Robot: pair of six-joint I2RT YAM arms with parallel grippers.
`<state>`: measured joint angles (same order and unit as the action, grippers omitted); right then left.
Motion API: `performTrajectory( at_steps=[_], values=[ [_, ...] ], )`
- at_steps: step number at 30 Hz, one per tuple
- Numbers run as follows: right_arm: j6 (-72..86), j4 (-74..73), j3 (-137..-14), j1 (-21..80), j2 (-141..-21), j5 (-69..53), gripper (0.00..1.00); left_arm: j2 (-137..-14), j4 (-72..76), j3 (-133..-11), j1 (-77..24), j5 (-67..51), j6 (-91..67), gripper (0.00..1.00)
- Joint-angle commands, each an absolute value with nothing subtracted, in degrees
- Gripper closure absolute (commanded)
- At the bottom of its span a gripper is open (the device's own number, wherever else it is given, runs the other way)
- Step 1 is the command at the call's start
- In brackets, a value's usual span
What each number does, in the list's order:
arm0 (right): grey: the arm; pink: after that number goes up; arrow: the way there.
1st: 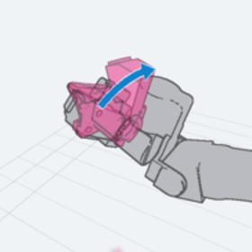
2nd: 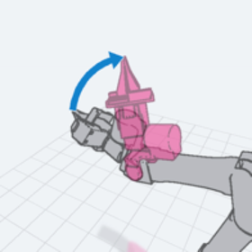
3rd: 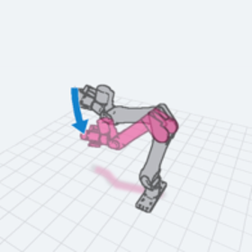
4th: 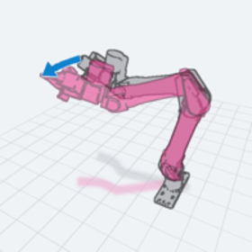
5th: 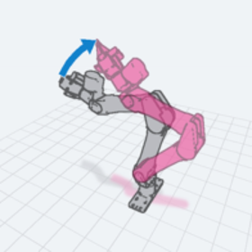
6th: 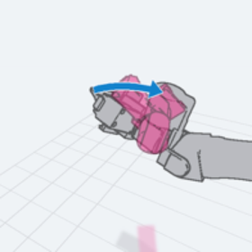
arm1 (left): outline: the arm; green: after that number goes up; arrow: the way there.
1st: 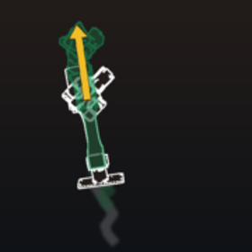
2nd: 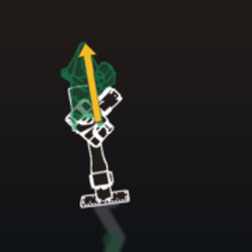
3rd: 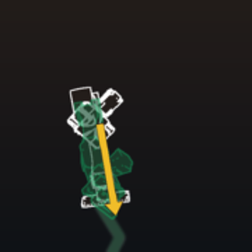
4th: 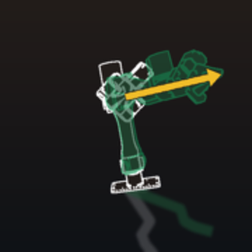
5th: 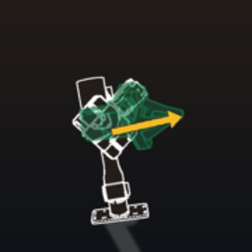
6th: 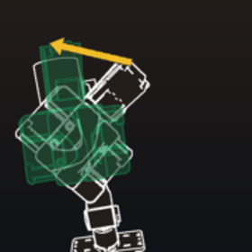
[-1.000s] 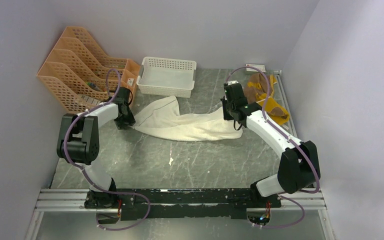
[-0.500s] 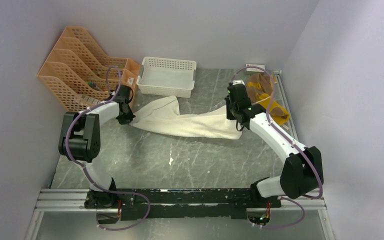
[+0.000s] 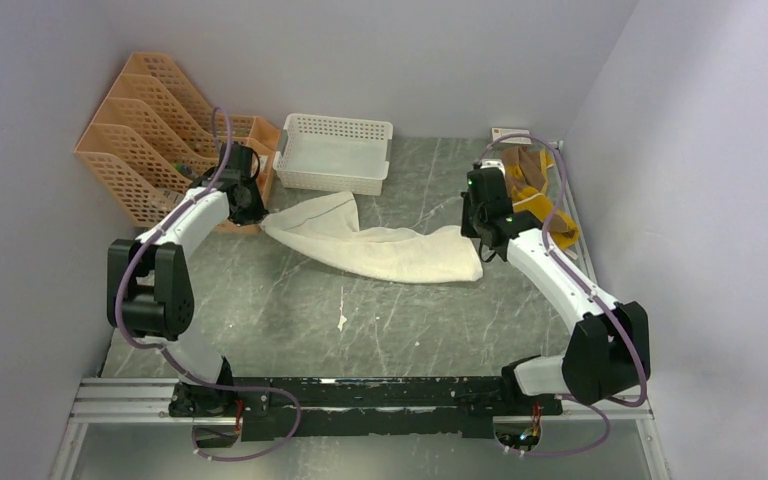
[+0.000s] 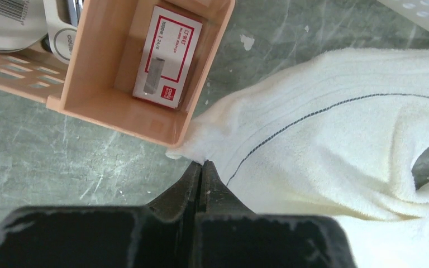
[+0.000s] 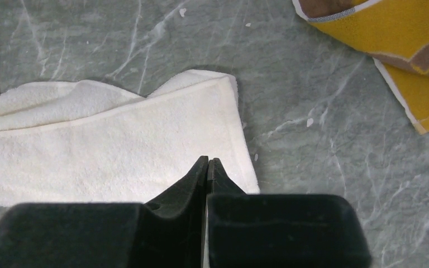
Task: Roll the towels
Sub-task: Flatten out the towel at the center of the board.
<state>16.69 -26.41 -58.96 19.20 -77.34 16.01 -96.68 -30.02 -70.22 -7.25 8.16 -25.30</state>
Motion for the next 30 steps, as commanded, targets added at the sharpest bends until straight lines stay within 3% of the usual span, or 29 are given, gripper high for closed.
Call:
performTrajectory(
  at_steps=[1,2,3,7,14,30],
  values=[
    [17.1,-23.1,-57.7,19.1,-77.1,15.3,0.86,-94.2,-32.3,-68.4,-7.4,6.6,-22.5,0.93],
    [16.9,-22.8,-57.7,19.0,-78.9,14.8,0.69,-94.3,-32.4,-68.2,-7.4,6.5,-22.2,0.93],
    [16.8,-22.9,-57.7,18.8,-81.1,14.4,0.63,-94.6,-32.2,-67.8,-7.4,6.1,-21.8,0.93],
    [16.3,-21.4,-59.1,18.5,-91.1,15.7,0.57,-95.4,-31.1,-66.7,-7.4,4.6,-21.6,0.93],
    [14.8,-19.3,-63.3,16.0,-99.4,14.2,0.56,-95.3,-31.6,-66.9,-7.4,4.8,-20.7,0.93],
    [14.6,-15.7,-65.1,12.6,-104.1,12.7,0.56,-95.7,-32.6,-68.2,-7.4,4.6,-18.0,0.93]
  ],
)
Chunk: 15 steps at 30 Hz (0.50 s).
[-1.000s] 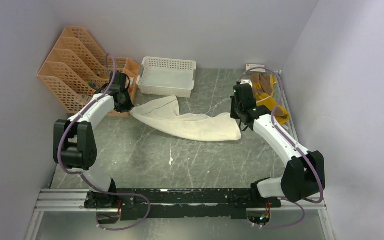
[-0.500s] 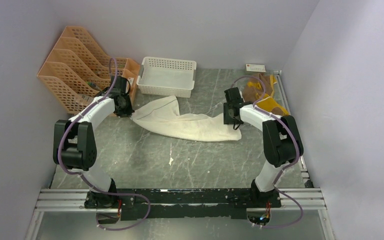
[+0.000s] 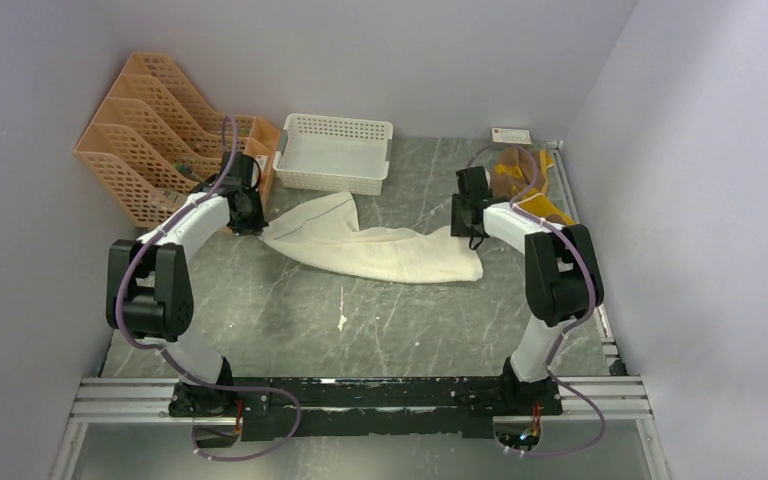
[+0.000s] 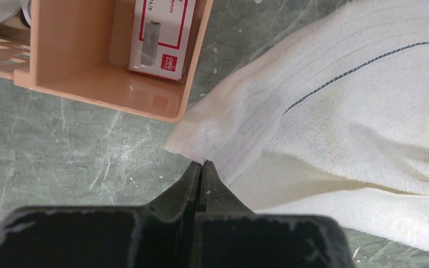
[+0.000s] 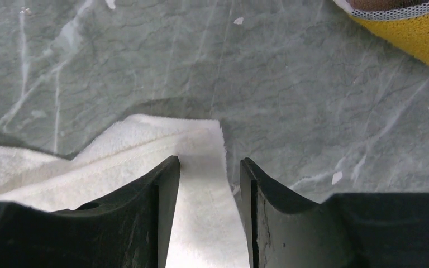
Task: Roll the towels
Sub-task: Flatten out the towel at the center of the board.
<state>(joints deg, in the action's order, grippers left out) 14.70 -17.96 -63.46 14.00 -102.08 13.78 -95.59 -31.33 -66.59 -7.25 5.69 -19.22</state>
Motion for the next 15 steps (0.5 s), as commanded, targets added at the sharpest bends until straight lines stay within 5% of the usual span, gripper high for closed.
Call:
performTrajectory(
  at_steps=[1,8,15],
  values=[
    [14.9,-15.2,-65.2,12.4,-104.1,11.8,0.56,-95.8,-32.7,-68.4,-7.4,4.6,-18.0,0.93],
    [14.9,-14.1,-68.0,11.0,-107.7,7.5,0.64,-96.5,-33.7,-69.9,-7.5,4.8,-17.4,0.93],
    [15.0,-13.2,-69.0,10.1,-109.0,5.8,0.93,-97.3,-34.4,-71.1,-7.5,4.9,-17.0,0.93]
  ],
)
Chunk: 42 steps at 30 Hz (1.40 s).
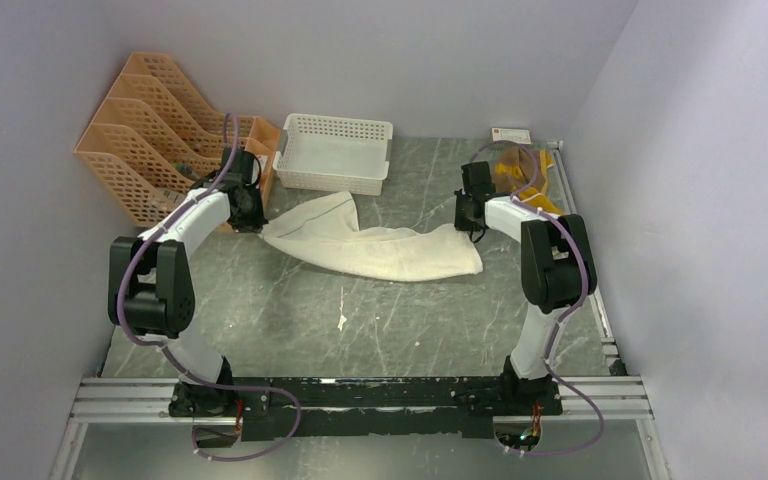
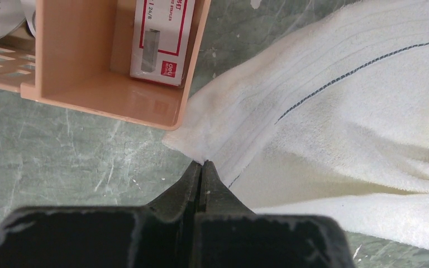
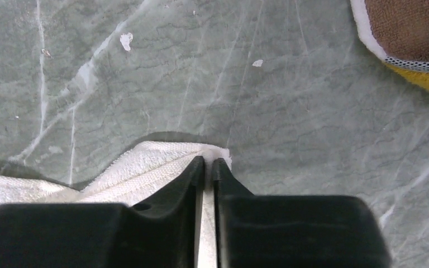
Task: Roll the towels
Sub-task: Flatten out the towel at the center of the board.
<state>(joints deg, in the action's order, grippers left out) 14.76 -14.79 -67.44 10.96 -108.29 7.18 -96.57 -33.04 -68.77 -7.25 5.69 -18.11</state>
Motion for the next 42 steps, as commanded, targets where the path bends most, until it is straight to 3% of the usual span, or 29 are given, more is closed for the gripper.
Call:
performTrajectory(
  at_steps=[1,12,20,25,36,42],
  values=[
    [15.0,-13.2,-69.0,9.9,-109.1,5.5,0.98,-97.6,-34.5,-71.2,-7.5,4.9,-17.0,0.93],
    [16.2,-16.3,-72.0,9.6,-99.3,8.0,1.0,-98.6,-37.8,-78.1,-7.5,6.4,-15.3,0.93],
    [18.0,-12.2,-72.2,9.6,-79.6,17.2,1.0,-99.4,-41.1,-95.3,-7.5,6.2,-11.6,0.93],
    [19.5,-10.2,-72.0,9.7,-68.4,16.0,1.0,-96.2,-44.0,-102.1,-7.5,0.8,-10.8,0.93],
    [15.5,-13.2,-65.3,9.7,-44.4,-4.4,1.0,-63.9,-44.0,-87.5,-7.6,-5.7,-17.0,0.93],
    [16.4,-19.8,-59.1,9.7,-37.9,-6.6,1.0,-52.0,-49.4,-80.2,-7.6,-9.5,-19.3,0.93]
  ],
)
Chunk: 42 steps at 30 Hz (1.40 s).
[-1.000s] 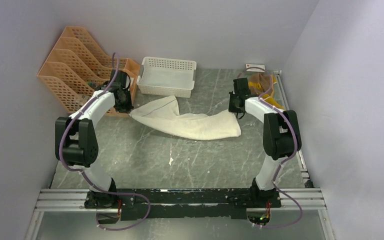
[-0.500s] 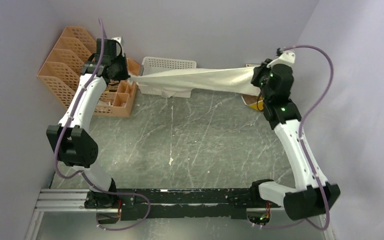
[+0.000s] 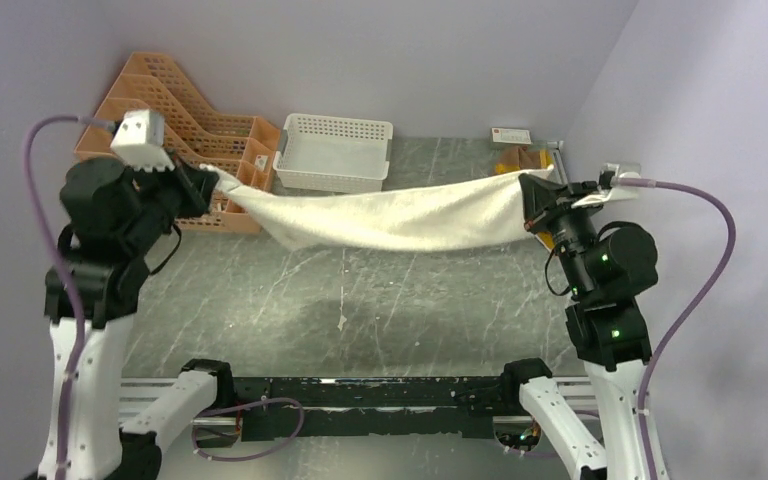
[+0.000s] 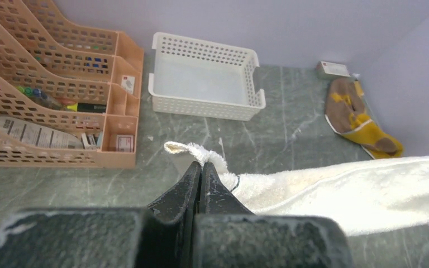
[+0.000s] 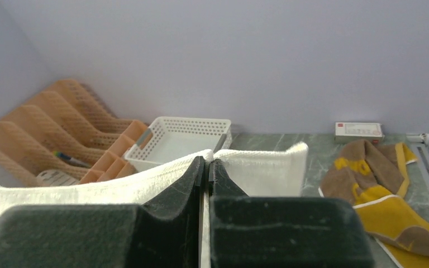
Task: Roll the towels
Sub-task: Flatten out the towel at the center of the board.
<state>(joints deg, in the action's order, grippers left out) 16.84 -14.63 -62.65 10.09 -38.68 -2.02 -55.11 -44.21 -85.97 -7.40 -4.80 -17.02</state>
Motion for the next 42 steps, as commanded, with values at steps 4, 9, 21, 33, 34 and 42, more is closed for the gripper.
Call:
performTrajectory(
  at_steps=[4,9,21,33,34,42],
  values=[
    [21.4,-23.4,-51.5,9.7,-39.7,-4.8,0.68,-47.0,-48.7,-65.3,-7.6,-13.2,-21.2,0.93],
    [21.8,-26.5,-51.8,9.8,-43.8,-5.0,0.33,-45.2,-47.8,-58.3,-7.6,-10.5,-21.0,0.93],
    [21.2,-34.1,-49.6,11.9,-57.9,-2.2,0.39,-58.2,-45.5,-58.7,-7.6,-6.6,-15.4,0.93],
    [30.0,-36.2,-44.2,24.0,-72.2,1.4,0.45,-71.3,-43.4,-65.9,-7.6,-6.3,-13.0,0.93],
    [30.3,-35.4,-43.6,24.0,-73.0,1.4,0.46,-72.1,-43.2,-66.3,-7.6,-6.3,-12.8,0.93],
    [30.5,-33.1,-44.3,24.0,-79.3,4.7,0.54,-75.7,-43.0,-67.3,-7.6,-5.9,-11.7,0.93]
  ],
)
